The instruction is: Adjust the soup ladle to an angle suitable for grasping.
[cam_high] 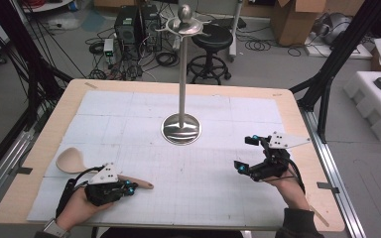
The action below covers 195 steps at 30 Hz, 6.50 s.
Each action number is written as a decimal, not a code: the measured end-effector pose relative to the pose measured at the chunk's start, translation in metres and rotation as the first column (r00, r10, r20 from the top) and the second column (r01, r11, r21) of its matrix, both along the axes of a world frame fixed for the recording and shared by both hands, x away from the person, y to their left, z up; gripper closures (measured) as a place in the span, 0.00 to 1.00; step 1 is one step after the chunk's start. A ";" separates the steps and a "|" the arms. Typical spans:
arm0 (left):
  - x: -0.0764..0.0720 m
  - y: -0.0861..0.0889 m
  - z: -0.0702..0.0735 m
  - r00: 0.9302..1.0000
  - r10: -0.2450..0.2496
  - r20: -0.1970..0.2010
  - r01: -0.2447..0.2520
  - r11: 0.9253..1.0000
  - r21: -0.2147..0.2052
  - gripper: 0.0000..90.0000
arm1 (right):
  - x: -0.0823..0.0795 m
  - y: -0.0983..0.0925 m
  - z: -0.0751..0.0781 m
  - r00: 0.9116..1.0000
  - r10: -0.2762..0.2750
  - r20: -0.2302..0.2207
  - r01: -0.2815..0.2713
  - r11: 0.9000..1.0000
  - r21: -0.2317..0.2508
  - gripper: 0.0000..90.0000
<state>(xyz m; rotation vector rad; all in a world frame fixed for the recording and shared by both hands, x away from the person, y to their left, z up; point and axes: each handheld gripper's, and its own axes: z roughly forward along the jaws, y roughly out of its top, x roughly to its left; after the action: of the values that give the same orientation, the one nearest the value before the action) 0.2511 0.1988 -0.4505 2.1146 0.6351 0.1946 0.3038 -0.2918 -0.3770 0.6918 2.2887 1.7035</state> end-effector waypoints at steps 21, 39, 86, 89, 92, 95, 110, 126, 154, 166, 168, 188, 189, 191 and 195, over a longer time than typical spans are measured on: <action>0.007 -0.011 0.000 1.000 0.031 0.005 -0.031 0.999 0.027 1.00 | 0.000 -0.001 0.000 1.000 -0.002 0.001 0.002 1.000 0.001 0.00; 0.019 -0.045 0.002 0.999 -0.024 0.031 0.023 0.999 0.042 1.00 | -0.001 -0.003 0.001 1.000 0.000 0.004 0.000 1.000 0.004 0.00; 0.092 -0.062 0.005 0.985 0.172 0.026 -0.173 0.983 0.060 1.00 | 0.000 -0.005 0.001 1.000 -0.001 0.005 0.001 1.000 0.010 0.00; 0.096 -0.062 0.005 0.983 0.181 0.027 -0.182 0.982 0.058 1.00 | 0.000 -0.006 0.002 1.000 -0.002 0.008 0.002 1.000 0.014 0.00; 0.100 -0.064 0.007 0.982 0.185 0.026 -0.187 0.979 0.081 1.00 | 0.000 -0.006 0.001 1.000 -0.004 0.002 0.004 1.000 0.013 0.00; 0.106 -0.063 0.006 0.981 0.193 0.019 -0.194 0.979 0.064 1.00 | 0.000 -0.006 0.002 1.000 0.001 0.003 -0.001 1.000 0.014 0.00; 0.115 -0.062 0.004 0.970 0.242 0.030 -0.242 0.970 0.031 1.00 | 0.000 -0.006 0.002 1.000 0.000 0.005 0.000 1.000 0.016 0.00; 0.090 -0.049 0.034 0.982 0.187 0.038 -0.187 0.982 -0.005 1.00 | -0.005 -0.015 0.002 1.000 -0.021 0.005 0.021 1.000 0.021 0.00; 0.085 0.066 0.071 0.995 0.074 0.066 -0.075 0.997 0.009 0.99 | -0.002 -0.012 -0.001 1.000 -0.018 -0.001 0.018 1.000 -0.004 0.00; 0.096 0.062 0.060 1.000 0.025 -0.015 -0.024 0.996 0.091 1.00 | -0.003 -0.012 -0.002 1.000 -0.019 -0.004 0.019 1.000 -0.005 0.00; 0.099 0.065 0.059 0.999 0.018 -0.041 -0.014 0.995 0.100 0.98 | -0.003 -0.012 -0.002 1.000 -0.019 -0.005 0.019 1.000 -0.011 0.00; 0.109 0.061 0.055 0.985 -0.068 -0.159 0.128 0.904 0.409 0.23 | -0.003 -0.012 -0.002 1.000 -0.018 -0.007 0.018 1.000 -0.005 0.00; 0.109 0.061 0.054 0.984 -0.068 -0.165 0.132 0.899 0.418 0.23 | -0.003 -0.012 -0.002 1.000 -0.018 -0.007 0.018 1.000 -0.004 0.00; 0.110 0.060 0.053 0.981 -0.087 -0.172 0.154 0.890 0.430 0.26 | -0.003 -0.012 -0.002 1.000 -0.014 -0.006 0.014 1.000 -0.009 0.00; 0.113 0.057 0.051 0.978 -0.094 -0.184 0.171 0.872 0.458 0.31 | -0.003 -0.012 -0.002 1.000 -0.015 -0.007 0.015 1.000 -0.009 0.00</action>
<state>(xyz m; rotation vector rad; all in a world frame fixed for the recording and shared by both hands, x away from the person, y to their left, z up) 0.3642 0.2562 -0.3994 2.6601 0.5691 0.1132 0.3007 -0.3037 -0.3792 0.7130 2.2888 1.6852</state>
